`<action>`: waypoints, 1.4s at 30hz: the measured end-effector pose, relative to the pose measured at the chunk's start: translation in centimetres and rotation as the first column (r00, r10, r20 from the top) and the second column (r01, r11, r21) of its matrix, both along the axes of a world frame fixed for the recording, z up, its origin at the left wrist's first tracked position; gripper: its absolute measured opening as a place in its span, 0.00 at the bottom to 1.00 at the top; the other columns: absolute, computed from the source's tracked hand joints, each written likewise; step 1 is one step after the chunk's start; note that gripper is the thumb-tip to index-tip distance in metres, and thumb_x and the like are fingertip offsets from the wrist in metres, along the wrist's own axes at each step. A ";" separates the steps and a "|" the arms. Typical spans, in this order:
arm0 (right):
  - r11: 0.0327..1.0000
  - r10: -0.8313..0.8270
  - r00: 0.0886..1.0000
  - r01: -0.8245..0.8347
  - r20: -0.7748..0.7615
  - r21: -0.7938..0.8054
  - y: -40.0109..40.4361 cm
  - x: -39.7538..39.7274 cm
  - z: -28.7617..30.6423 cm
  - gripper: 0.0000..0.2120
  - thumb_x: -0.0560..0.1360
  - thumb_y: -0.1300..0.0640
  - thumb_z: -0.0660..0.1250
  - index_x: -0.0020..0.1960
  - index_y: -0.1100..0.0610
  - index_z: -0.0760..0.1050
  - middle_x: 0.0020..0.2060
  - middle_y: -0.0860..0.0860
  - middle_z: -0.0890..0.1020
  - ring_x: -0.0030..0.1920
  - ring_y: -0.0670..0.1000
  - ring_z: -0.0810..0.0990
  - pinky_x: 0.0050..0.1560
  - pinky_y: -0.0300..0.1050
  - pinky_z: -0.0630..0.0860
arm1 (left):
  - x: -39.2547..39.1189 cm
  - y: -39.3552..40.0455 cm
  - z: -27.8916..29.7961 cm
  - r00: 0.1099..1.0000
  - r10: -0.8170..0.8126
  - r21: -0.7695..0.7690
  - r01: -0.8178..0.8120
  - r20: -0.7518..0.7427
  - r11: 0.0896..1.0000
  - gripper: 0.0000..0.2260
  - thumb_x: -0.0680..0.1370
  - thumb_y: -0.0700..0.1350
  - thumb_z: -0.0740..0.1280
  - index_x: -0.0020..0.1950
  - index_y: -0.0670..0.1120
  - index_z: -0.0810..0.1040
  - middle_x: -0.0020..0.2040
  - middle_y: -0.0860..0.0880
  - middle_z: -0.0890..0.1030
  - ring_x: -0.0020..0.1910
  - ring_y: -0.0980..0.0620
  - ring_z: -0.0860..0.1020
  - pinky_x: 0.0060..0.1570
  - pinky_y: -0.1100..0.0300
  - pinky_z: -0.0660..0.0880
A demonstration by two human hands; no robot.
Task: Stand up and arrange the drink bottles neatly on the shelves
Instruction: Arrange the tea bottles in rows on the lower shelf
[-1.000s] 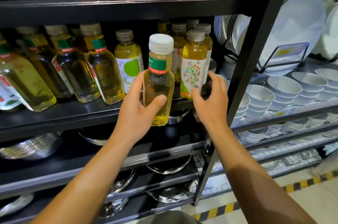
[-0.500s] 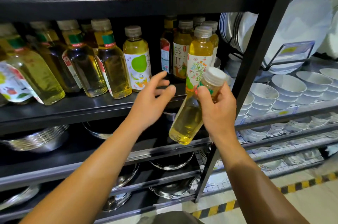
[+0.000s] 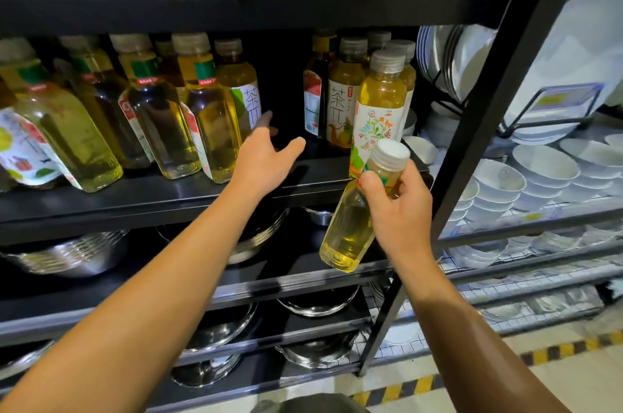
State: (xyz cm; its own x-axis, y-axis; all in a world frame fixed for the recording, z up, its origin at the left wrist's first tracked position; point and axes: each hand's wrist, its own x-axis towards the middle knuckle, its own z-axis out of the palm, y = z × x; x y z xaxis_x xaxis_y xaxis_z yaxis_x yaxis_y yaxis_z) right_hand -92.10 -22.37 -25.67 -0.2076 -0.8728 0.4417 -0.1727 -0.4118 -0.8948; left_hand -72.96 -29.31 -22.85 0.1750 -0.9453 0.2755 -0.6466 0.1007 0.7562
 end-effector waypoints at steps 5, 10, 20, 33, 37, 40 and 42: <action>1.000 0.004 1.000 -0.004 -0.009 -0.018 -0.7 -0.3 0.4 0.12 0.75 0.59 0.70 0.57 0.51 0.76 0.46 0.39 0.82 0.47 0.38 0.80 0.45 0.31 0.75 | -2.2 -4.5 1.7 0.996 0.003 -0.057 -0.009 -0.088 0.998 0.29 0.79 0.53 0.67 0.77 0.50 0.61 0.72 0.48 0.71 0.69 0.47 0.71 0.67 0.52 0.69; 0.999 0.018 0.998 -0.020 -0.059 -0.042 -1.1 -0.6 0.8 0.10 0.74 0.58 0.71 0.53 0.50 0.76 0.44 0.40 0.82 0.45 0.39 0.80 0.43 0.32 0.76 | -3.8 -9.4 4.3 0.973 -0.058 -0.039 0.051 -0.222 0.998 0.26 0.79 0.57 0.65 0.74 0.48 0.68 0.63 0.47 0.78 0.61 0.49 0.77 0.58 0.57 0.72; 0.999 0.029 0.995 -0.033 -0.100 -0.034 -1.5 -0.6 -0.1 0.07 0.74 0.57 0.72 0.50 0.51 0.76 0.42 0.44 0.82 0.42 0.43 0.80 0.42 0.37 0.77 | -4.1 -10.3 3.8 0.884 0.001 -0.004 -0.004 -0.468 1.000 0.19 0.76 0.56 0.70 0.59 0.44 0.80 0.55 0.47 0.82 0.56 0.47 0.79 0.59 0.52 0.76; 0.999 0.049 0.992 -0.051 -0.118 -0.015 -1.0 0.6 -0.1 0.07 0.74 0.54 0.72 0.46 0.47 0.74 0.42 0.41 0.81 0.42 0.43 0.79 0.41 0.36 0.75 | -3.2 -1.8 3.3 0.932 0.098 -0.108 -0.144 -0.349 0.984 0.28 0.79 0.57 0.66 0.76 0.54 0.61 0.65 0.49 0.74 0.61 0.52 0.73 0.56 0.60 0.69; 0.997 0.071 0.993 -0.072 -0.097 0.000 -0.4 0.7 -0.1 0.07 0.74 0.55 0.72 0.47 0.46 0.74 0.41 0.42 0.81 0.43 0.42 0.79 0.43 0.35 0.76 | -3.6 -0.9 3.5 0.973 0.109 -0.142 -0.139 -0.202 0.980 0.34 0.72 0.52 0.75 0.74 0.52 0.64 0.58 0.52 0.75 0.55 0.55 0.73 0.53 0.61 0.71; 0.996 0.092 0.991 -0.091 -0.100 0.014 0.1 0.8 -0.1 0.07 0.74 0.54 0.71 0.47 0.45 0.74 0.43 0.41 0.81 0.44 0.43 0.80 0.45 0.39 0.77 | -3.7 0.9 3.6 0.975 0.081 -0.144 -0.112 -0.206 0.983 0.32 0.72 0.52 0.75 0.73 0.52 0.65 0.54 0.56 0.75 0.53 0.55 0.74 0.51 0.60 0.73; 0.996 0.093 0.992 -0.092 -0.089 0.021 0.6 0.9 -0.1 0.08 0.74 0.54 0.71 0.47 0.43 0.74 0.44 0.39 0.81 0.45 0.43 0.80 0.46 0.40 0.78 | -3.2 2.9 3.4 0.974 0.025 -0.150 -0.060 -0.224 0.987 0.28 0.73 0.52 0.75 0.70 0.53 0.68 0.54 0.57 0.78 0.53 0.56 0.77 0.52 0.59 0.75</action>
State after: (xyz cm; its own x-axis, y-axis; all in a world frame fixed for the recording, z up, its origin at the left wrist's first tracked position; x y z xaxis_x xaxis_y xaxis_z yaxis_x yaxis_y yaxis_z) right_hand -91.21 -21.79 -25.73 -0.0859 -0.8940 0.4397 -0.2146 -0.4144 -0.8844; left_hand -76.11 -26.42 -19.47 0.2870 -0.8843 0.3684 -0.4720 0.2041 0.8577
